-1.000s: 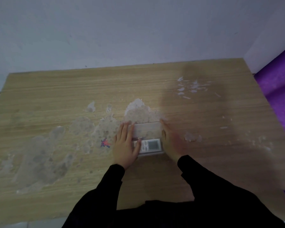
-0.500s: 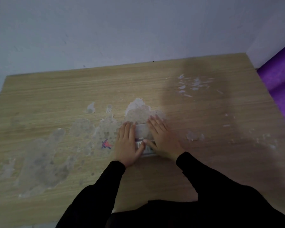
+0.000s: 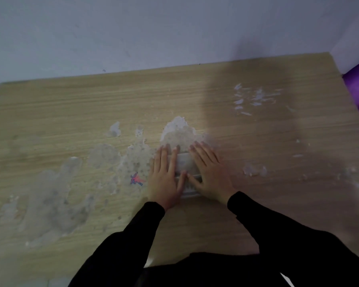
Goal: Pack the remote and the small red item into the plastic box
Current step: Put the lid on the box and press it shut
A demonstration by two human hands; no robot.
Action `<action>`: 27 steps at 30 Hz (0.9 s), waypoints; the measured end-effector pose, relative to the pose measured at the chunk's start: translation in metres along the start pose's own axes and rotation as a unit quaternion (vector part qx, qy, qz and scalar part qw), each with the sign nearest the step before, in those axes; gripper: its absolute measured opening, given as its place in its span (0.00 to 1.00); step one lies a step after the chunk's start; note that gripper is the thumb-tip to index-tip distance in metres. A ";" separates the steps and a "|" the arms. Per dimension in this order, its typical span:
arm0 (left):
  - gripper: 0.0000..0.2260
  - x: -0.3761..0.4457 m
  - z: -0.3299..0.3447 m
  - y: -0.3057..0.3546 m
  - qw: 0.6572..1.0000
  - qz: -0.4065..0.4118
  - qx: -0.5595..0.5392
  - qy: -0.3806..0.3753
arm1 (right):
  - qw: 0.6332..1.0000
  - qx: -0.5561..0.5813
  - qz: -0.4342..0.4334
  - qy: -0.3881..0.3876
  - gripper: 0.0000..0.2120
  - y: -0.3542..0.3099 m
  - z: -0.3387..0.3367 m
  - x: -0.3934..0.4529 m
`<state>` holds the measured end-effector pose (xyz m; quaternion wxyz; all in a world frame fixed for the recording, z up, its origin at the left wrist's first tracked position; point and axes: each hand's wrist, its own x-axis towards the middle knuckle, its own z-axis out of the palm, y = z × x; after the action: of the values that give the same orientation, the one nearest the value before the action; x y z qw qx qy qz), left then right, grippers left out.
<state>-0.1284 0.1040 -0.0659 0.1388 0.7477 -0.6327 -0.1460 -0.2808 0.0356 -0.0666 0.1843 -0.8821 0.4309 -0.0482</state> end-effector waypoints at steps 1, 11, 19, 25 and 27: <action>0.29 0.001 -0.001 -0.002 1.000 0.003 -0.012 0.002 | 1.000 -0.004 -0.002 -0.004 0.34 0.000 0.000 0.000; 0.20 0.004 -0.003 -0.007 0.981 0.000 -0.177 0.083 | 0.998 0.056 -0.001 0.041 0.30 0.003 0.001 0.000; 0.23 -0.005 -0.007 0.001 0.936 -0.174 -0.287 0.107 | 0.966 0.210 0.066 0.134 0.19 0.005 0.004 -0.005; 0.11 0.000 -0.009 0.007 0.901 -0.234 -0.335 0.142 | 0.917 0.345 0.146 0.138 0.16 0.006 -0.004 -0.011; 0.07 0.004 -0.011 0.017 0.875 -0.273 -0.368 0.158 | 0.890 0.388 0.187 0.150 0.15 0.014 -0.013 -0.012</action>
<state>-0.1389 0.0979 -0.0497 0.4566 0.7989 -0.2738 -0.2800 -0.3014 0.0332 -0.0589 0.4504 -0.6259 0.5572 -0.3082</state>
